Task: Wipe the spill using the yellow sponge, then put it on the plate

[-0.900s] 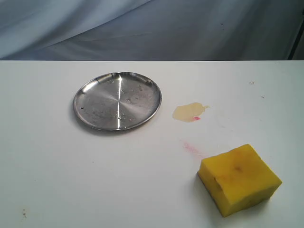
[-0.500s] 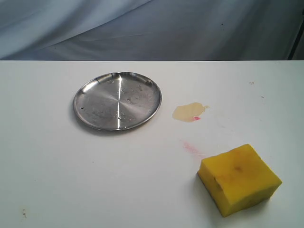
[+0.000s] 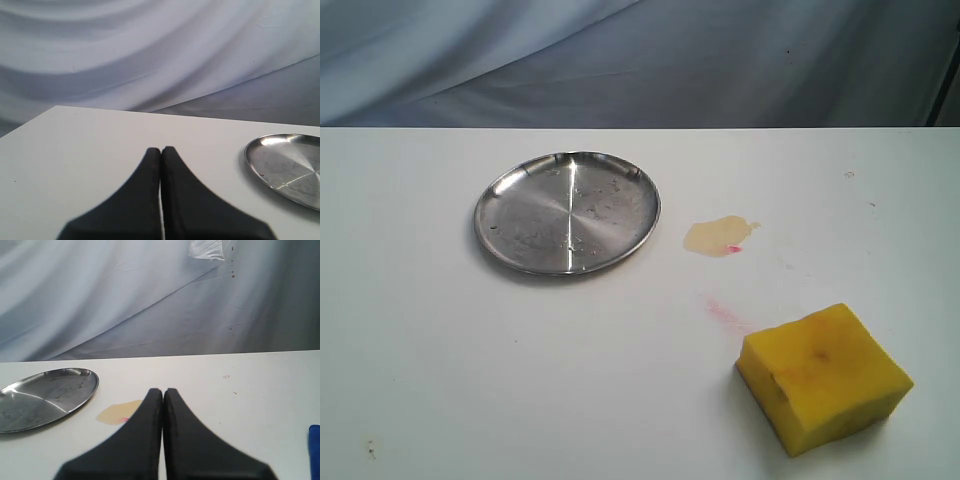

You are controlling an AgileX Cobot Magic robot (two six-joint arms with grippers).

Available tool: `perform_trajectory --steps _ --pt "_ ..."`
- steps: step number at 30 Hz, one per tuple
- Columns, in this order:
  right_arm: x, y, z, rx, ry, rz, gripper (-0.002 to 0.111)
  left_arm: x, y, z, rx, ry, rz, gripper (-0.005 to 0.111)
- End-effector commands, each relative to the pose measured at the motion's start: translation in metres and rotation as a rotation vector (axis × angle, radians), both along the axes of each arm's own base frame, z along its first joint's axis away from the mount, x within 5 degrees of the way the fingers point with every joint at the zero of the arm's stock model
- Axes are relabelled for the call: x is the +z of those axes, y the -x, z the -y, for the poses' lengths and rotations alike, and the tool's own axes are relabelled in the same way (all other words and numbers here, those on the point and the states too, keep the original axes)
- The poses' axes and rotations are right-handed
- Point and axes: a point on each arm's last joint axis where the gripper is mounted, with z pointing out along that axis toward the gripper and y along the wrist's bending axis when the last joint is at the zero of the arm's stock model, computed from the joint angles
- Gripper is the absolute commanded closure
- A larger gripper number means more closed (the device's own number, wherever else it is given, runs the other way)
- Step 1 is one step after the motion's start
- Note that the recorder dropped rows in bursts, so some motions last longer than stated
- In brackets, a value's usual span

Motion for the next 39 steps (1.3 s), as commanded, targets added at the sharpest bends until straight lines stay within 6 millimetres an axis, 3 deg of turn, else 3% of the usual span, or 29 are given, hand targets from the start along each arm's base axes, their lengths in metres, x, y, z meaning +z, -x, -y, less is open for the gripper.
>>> perform_trajectory --steps 1,5,17,23,33,39 --pt "-0.001 0.000 0.001 -0.008 0.011 0.005 0.108 -0.001 0.000 0.000 -0.006 -0.001 0.003 0.107" --pt "-0.001 0.000 0.001 -0.012 0.094 0.017 0.108 -0.001 0.000 0.000 -0.006 -0.001 0.003 0.107" --pt "0.000 0.000 0.001 -0.012 0.092 0.021 0.108 -0.001 0.000 0.000 -0.006 0.002 0.003 0.107" --pt "0.011 0.000 0.001 -0.015 -0.080 0.119 0.108 -0.001 0.000 0.000 -0.006 0.002 0.003 0.107" --pt "0.042 0.007 0.006 -0.052 -0.123 0.448 0.108 -0.001 0.000 0.000 -0.006 -0.001 0.003 0.107" --pt "0.100 0.027 0.009 -0.046 -0.152 0.629 0.108 -0.001 0.000 0.000 -0.006 0.002 0.003 0.107"
